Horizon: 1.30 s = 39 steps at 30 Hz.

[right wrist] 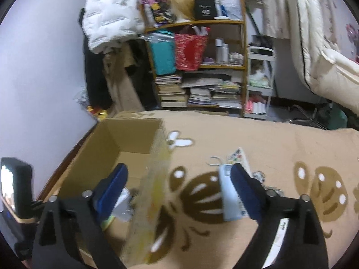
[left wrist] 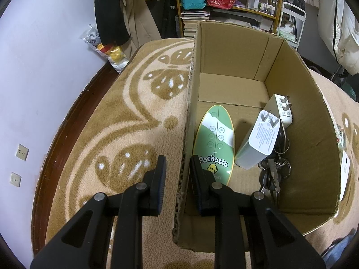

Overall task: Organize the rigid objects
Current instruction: 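Move the right gripper to the light blue bottle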

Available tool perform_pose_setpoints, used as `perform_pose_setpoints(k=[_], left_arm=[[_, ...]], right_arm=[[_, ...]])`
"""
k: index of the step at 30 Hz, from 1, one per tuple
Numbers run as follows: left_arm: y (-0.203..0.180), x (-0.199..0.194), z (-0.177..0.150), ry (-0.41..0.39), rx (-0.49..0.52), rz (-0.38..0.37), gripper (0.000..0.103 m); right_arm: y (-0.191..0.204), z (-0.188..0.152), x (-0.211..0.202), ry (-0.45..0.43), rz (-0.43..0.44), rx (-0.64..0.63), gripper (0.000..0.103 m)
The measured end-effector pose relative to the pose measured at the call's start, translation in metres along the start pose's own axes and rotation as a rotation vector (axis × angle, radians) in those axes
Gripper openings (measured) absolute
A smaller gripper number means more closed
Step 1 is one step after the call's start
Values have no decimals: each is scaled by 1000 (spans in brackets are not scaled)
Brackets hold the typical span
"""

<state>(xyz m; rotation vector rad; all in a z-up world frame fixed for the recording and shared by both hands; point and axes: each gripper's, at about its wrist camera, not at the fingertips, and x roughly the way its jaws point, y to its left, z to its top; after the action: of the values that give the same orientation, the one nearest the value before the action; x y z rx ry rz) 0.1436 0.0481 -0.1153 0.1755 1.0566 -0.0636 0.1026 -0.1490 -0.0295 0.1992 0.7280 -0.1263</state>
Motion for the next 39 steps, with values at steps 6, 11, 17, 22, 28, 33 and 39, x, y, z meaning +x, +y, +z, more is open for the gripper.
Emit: perform_pose_setpoints(k=[6, 11, 17, 22, 28, 33, 39], left_arm=[[0, 0, 0, -1, 2, 2, 22], [0, 0, 0, -1, 7, 5, 22], [1, 0, 0, -1, 9, 5, 22], [0, 0, 0, -1, 9, 6, 22], [0, -1, 0, -2, 12, 7, 22], [1, -1, 0, -2, 9, 6, 22], [0, -1, 0, -2, 11, 6, 22]], right_arm=[[-30, 0, 17, 41, -35, 66, 103], [-49, -8, 35, 83, -30, 104, 103], [-60, -18, 53, 106, -11, 129, 103], [-63, -26, 70, 154, -12, 111, 101], [-69, -34, 92, 216, 5, 97, 94], [-76, -38, 101, 241, -3, 118, 91], [-79, -41, 109, 273, -46, 115, 91]])
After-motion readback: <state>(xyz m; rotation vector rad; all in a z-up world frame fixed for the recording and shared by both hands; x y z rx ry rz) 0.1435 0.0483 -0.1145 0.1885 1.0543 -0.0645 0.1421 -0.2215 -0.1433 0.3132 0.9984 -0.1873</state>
